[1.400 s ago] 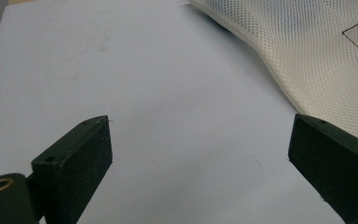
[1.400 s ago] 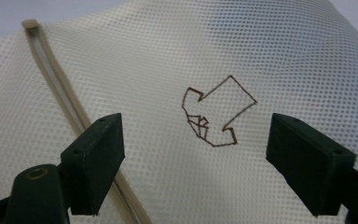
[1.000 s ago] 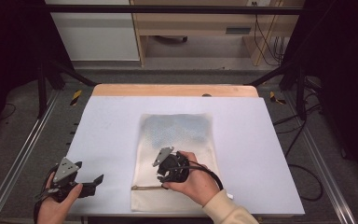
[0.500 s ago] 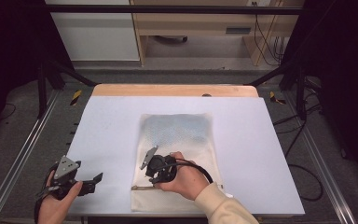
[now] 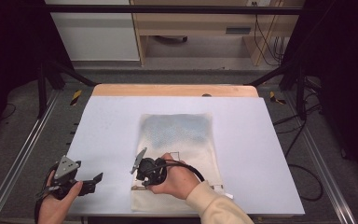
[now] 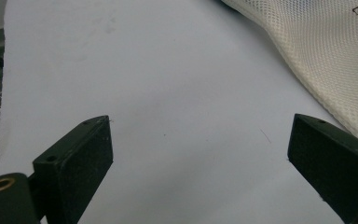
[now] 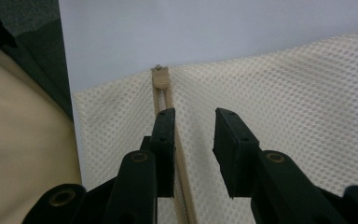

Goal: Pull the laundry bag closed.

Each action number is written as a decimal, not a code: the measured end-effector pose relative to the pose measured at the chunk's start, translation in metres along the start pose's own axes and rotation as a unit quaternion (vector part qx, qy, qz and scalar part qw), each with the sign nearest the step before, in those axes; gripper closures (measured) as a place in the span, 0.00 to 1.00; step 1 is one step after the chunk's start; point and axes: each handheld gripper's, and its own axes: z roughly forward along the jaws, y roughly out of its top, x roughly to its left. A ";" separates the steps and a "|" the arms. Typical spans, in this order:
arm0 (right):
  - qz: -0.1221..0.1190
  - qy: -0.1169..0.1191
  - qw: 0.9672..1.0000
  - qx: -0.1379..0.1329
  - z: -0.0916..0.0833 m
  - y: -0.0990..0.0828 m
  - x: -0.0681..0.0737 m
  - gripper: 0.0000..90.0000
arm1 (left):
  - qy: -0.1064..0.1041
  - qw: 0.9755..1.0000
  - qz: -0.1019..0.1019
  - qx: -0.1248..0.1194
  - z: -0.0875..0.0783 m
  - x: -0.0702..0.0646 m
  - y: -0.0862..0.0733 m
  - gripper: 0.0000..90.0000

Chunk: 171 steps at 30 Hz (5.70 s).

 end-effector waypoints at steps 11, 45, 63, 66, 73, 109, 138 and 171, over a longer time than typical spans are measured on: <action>-0.008 0.016 1.000 -0.009 0.009 0.007 0.005 0.81 | -0.008 1.000 0.001 0.004 0.001 -0.002 0.000 0.07; 0.002 0.048 0.999 -0.007 0.038 0.021 0.008 0.91 | -0.044 0.999 -0.009 -0.004 -0.005 -0.013 0.003 0.08; 0.011 0.052 0.997 -0.047 0.024 0.015 0.003 0.91 | -0.180 0.983 0.007 0.026 0.006 -0.076 -0.001 0.17; 0.014 0.053 0.997 -0.053 0.020 0.015 0.001 0.91 | -0.180 0.983 0.017 0.030 0.014 -0.087 0.000 0.18; 0.007 0.047 0.997 -0.062 0.014 0.014 0.002 0.91 | -0.189 0.981 0.002 0.042 0.026 -0.090 0.001 0.25; 0.004 0.047 0.996 -0.077 0.005 0.013 0.000 0.91 | -0.302 0.951 -0.030 0.065 0.066 -0.087 0.005 0.68; -0.009 0.034 0.997 -0.070 0.006 -0.002 0.000 0.91 | -0.301 0.950 -0.031 0.073 0.068 -0.084 0.008 0.93; 0.032 0.025 0.997 -0.066 0.000 -0.041 -0.009 0.91 | -0.300 0.951 -0.023 0.064 0.065 -0.089 0.010 0.93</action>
